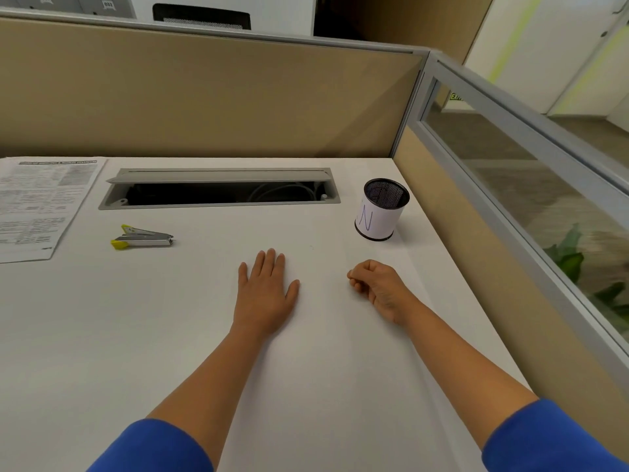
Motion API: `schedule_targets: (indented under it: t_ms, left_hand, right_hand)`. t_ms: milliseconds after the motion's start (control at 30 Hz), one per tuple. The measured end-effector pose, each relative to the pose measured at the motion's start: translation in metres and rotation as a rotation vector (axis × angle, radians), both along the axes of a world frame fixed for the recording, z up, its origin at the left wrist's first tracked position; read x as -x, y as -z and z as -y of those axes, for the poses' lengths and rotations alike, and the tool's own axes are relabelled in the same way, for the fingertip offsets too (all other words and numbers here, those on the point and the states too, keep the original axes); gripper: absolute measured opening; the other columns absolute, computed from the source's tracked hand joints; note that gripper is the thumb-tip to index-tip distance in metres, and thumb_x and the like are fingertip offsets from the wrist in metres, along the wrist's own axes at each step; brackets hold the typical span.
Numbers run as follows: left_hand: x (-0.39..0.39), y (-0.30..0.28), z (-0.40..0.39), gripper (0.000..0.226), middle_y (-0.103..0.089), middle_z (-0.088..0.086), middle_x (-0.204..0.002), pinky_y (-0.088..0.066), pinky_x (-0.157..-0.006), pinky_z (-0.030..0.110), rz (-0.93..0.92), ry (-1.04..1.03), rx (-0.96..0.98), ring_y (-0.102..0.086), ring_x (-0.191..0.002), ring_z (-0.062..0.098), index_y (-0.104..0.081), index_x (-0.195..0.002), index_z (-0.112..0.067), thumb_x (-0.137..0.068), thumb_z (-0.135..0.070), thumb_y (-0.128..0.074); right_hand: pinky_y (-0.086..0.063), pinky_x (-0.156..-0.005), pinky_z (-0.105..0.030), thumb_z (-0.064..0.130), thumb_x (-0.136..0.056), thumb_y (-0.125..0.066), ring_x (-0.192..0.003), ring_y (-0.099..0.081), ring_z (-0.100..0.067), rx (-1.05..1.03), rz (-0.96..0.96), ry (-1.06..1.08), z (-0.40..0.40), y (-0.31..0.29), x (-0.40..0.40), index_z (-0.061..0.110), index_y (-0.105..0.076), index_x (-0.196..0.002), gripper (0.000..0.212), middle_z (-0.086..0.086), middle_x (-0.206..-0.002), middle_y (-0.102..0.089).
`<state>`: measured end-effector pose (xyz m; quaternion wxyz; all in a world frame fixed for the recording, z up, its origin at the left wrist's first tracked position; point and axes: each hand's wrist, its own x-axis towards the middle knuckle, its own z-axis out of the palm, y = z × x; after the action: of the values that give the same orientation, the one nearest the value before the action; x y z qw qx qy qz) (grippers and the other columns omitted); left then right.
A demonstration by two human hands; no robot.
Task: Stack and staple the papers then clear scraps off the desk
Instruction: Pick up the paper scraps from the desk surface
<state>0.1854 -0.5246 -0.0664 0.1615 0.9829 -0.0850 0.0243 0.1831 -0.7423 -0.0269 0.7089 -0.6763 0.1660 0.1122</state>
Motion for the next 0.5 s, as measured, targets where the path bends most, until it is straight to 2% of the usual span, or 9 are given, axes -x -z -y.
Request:
schedule_targets:
  t_ms: [133, 200, 233, 333, 500]
  left_hand:
    - [0.002, 0.000, 0.001, 0.063, -0.010, 0.004, -0.159, 0.002, -0.118, 0.045, 0.001, -0.002, -0.001, -0.002, -0.146, 0.019, -0.014, -0.148, -0.016, -0.094, -0.047, -0.023]
    - [0.002, 0.001, 0.002, 0.064, -0.009, 0.003, -0.159, 0.002, -0.118, 0.044, 0.003, -0.007, -0.003, -0.002, -0.146, 0.019, -0.013, -0.148, -0.016, -0.094, -0.048, -0.022]
    - [0.003, 0.001, 0.002, 0.064, -0.009, 0.003, -0.159, 0.002, -0.118, 0.044, 0.003, -0.007, -0.005, -0.002, -0.146, 0.019, -0.013, -0.148, -0.017, -0.093, -0.048, -0.022]
    - [0.002, 0.001, 0.002, 0.065, -0.009, 0.003, -0.159, 0.002, -0.118, 0.044, 0.012, -0.012, -0.003, -0.002, -0.146, 0.018, -0.013, -0.148, -0.017, -0.092, -0.049, -0.021]
    - [0.001, 0.002, 0.002, 0.065, -0.010, 0.002, -0.159, 0.003, -0.117, 0.043, 0.020, -0.019, 0.017, -0.002, -0.146, 0.017, -0.014, -0.148, -0.018, -0.091, -0.050, -0.020]
  right_hand:
    - [-0.043, -0.058, -0.018, 0.008, -0.083, -0.061, -0.062, -0.055, -0.011, 0.410, 0.079, 0.013, -0.003, -0.003, -0.010, 0.014, -0.058, -0.077, 0.009, 0.001, -0.070, -0.062]
    - [-0.044, -0.063, -0.019, 0.013, -0.084, -0.061, -0.072, -0.057, -0.012, 0.634, 0.173, -0.008, -0.010, -0.007, -0.023, 0.012, -0.064, -0.083, 0.003, 0.002, -0.080, -0.064]
    - [-0.046, -0.069, -0.021, 0.014, -0.085, -0.061, -0.079, -0.059, -0.014, 0.721, 0.216, -0.045, -0.015, -0.009, -0.031, 0.009, -0.067, -0.087, 0.008, 0.000, -0.086, -0.067]
    - [-0.047, -0.086, -0.029, 0.012, -0.086, -0.060, -0.099, -0.064, -0.021, 0.853, 0.284, -0.208, -0.033, -0.016, -0.058, 0.004, -0.070, -0.097, 0.017, -0.007, -0.105, -0.071]
    - [-0.046, -0.089, -0.025, 0.013, -0.084, -0.063, -0.104, -0.063, -0.020, 0.939, 0.282, -0.363, -0.050, -0.011, -0.083, 0.009, -0.072, -0.103, 0.022, -0.007, -0.110, -0.071]
